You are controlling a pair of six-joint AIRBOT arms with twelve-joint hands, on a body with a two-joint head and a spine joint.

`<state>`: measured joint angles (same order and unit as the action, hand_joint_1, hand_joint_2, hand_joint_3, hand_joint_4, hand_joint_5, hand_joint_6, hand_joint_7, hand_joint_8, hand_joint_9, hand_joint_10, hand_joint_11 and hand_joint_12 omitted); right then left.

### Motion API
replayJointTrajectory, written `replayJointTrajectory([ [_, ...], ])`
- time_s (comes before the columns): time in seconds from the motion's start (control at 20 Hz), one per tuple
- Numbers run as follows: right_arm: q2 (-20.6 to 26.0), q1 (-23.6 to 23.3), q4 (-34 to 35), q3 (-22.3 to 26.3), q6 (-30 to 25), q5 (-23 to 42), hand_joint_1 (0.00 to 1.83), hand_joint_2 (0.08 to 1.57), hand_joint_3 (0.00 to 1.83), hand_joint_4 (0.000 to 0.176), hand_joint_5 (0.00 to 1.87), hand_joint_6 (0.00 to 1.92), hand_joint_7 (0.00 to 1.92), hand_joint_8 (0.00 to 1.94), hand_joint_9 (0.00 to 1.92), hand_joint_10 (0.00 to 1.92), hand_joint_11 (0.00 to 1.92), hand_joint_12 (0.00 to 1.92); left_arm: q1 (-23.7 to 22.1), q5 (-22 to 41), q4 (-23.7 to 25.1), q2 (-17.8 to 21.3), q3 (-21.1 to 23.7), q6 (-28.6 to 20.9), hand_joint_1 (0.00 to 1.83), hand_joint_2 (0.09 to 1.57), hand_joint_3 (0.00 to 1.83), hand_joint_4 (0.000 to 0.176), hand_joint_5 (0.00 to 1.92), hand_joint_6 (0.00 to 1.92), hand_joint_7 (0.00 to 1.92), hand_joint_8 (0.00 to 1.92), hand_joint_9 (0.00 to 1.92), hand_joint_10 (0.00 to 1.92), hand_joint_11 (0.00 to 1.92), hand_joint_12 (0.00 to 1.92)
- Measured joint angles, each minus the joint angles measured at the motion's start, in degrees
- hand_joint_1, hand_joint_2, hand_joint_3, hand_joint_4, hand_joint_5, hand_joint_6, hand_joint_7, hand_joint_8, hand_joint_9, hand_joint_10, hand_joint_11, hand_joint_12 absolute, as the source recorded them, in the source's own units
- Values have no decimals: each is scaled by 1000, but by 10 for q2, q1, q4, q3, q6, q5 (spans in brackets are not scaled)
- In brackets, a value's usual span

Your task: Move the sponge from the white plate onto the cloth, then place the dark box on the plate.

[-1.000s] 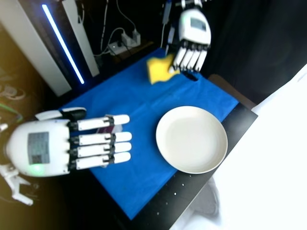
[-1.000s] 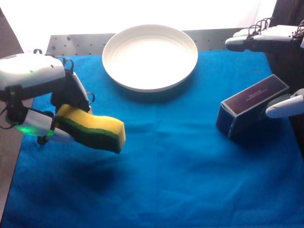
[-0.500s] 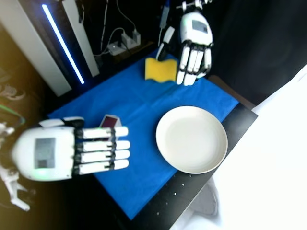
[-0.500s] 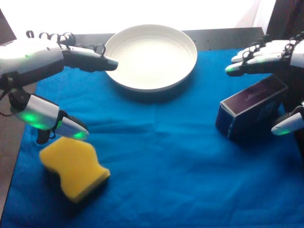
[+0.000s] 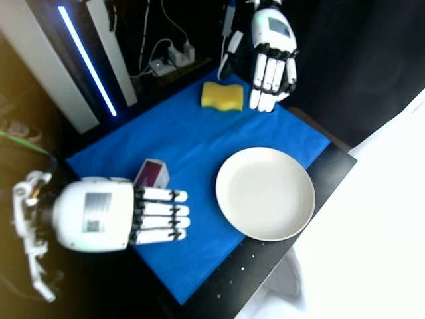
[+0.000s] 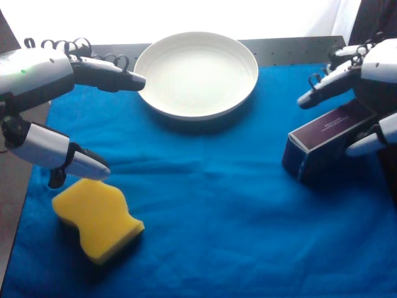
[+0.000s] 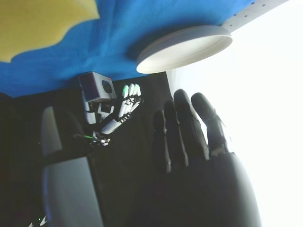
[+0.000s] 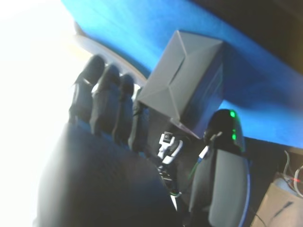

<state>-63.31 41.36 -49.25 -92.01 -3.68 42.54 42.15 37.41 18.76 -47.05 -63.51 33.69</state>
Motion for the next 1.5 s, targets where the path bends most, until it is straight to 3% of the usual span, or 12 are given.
replayJointTrajectory([
  [0.05,0,-1,-2,0,-1,-1,1202,1221,0,0,737,989,868,1269,832,1126,713,1609,0,0,-2,0,0,0,906,839,6,0,433,1,514,3,522,23,0,1366],
  [0.15,0,-12,-8,0,-3,-1,1200,1185,0,0,901,986,831,1339,828,1277,751,1569,5,3,-7,0,2,0,922,823,0,0,457,6,544,9,555,34,0,1427],
  [0.3,9,-46,-24,15,-4,3,1231,1129,0,0,917,1263,1000,870,938,1261,879,1519,26,4,-11,-1,6,0,925,802,0,7,456,1,555,4,575,33,0,1467],
  [0.4,10,-56,-16,19,-5,37,1233,1085,0,25,1059,890,1023,965,896,1241,778,1547,31,10,-31,-1,6,0,925,805,0,0,468,3,548,2,564,24,0,1442],
  [0.55,16,-89,-12,21,-4,69,1236,1082,4,8,1044,851,1050,956,886,1147,729,1515,44,35,-57,0,9,11,929,820,3,0,458,1,533,3,554,17,0,1371],
  [0.65,19,-140,21,20,2,86,1259,1031,3,6,1071,879,1288,453,1069,655,770,1163,79,78,-111,3,18,26,890,855,7,0,492,7,500,1,475,4,0,1172],
  [0.8,-32,-187,89,-19,26,107,1275,1018,2,0,1066,871,1403,245,1243,517,955,1073,126,149,-180,16,32,39,941,869,7,0,478,1,482,0,493,8,0,1220],
  [0.9,-80,-191,74,-52,29,99,1296,987,1,0,1170,607,1465,221,1339,509,997,1096,140,185,-203,19,36,46,907,891,9,0,419,0,449,0,442,1,0,1102],
  [1.05,-142,-190,81,-89,20,85,1391,1038,1,0,1014,1000,1174,507,1158,772,890,908,140,221,-210,18,41,46,796,875,0,0,456,9,479,7,461,8,0,1009],
  [1.25,-196,-191,96,-134,21,24,1394,1025,2,0,988,1023,1404,149,1129,764,761,922,140,235,-212,9,41,47,854,870,2,0,437,0,466,0,456,3,4,1096],
  [1.35,-235,-191,77,-154,20,-30,1394,1041,5,0,1043,899,1139,754,1072,857,718,1069,140,243,-209,7,43,47,888,878,2,0,436,2,466,5,460,13,13,1166],
  [1.5,-281,-191,45,-195,-1,-87,1391,1050,0,0,984,1055,1112,655,1140,811,803,977,140,247,-214,1,41,47,885,863,0,0,464,5,484,4,452,5,0,1097],
])
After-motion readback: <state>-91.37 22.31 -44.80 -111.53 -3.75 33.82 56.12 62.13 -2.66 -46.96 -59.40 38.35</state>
